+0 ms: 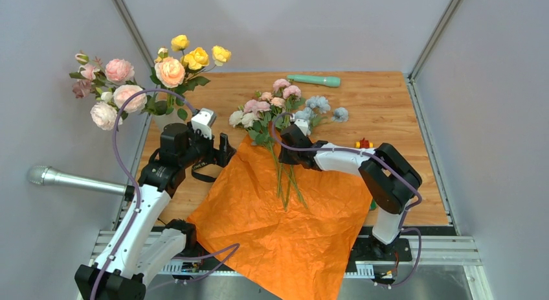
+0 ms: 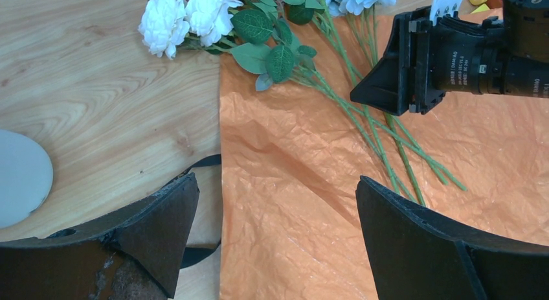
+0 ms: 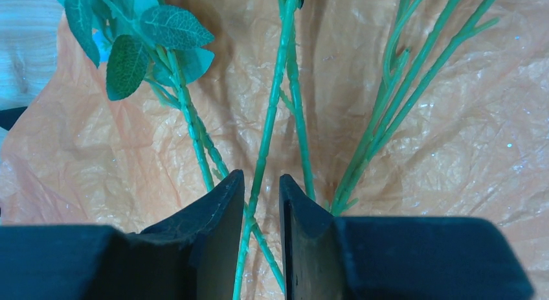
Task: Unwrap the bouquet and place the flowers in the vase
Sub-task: Pick up the fake flower from the wrapping paper.
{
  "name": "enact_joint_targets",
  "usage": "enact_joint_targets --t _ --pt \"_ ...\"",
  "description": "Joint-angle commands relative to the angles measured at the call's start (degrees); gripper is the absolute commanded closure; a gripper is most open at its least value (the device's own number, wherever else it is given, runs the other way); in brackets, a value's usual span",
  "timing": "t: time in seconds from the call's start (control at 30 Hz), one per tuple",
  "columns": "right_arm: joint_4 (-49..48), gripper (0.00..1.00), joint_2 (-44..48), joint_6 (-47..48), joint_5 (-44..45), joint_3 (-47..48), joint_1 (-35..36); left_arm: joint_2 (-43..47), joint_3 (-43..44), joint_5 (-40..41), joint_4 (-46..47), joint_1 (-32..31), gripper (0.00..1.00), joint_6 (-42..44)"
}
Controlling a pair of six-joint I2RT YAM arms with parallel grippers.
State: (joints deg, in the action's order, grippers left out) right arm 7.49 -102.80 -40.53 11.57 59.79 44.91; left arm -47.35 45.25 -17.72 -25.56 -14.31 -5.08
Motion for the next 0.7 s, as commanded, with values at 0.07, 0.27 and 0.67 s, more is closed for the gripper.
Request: enact_joint_targets --t 0.07,0.27,0.67 --pt "-1.3 0.74 -2.7 -1.2 -1.4 3.3 -0.5 0.1 -0.1 -0.6 0.5 -0.5 0.03 0.2" --pt "-1.3 0.82 -3.1 -1.3 -1.7 3.7 -0.5 0.1 -0.1 -0.6 0.4 -0.5 0.03 0.2" --pt "-2.5 1.00 0.3 -3.4 -1.3 2.2 -0.5 0.2 -0.1 -0.7 0.5 -0.6 0.03 0.2"
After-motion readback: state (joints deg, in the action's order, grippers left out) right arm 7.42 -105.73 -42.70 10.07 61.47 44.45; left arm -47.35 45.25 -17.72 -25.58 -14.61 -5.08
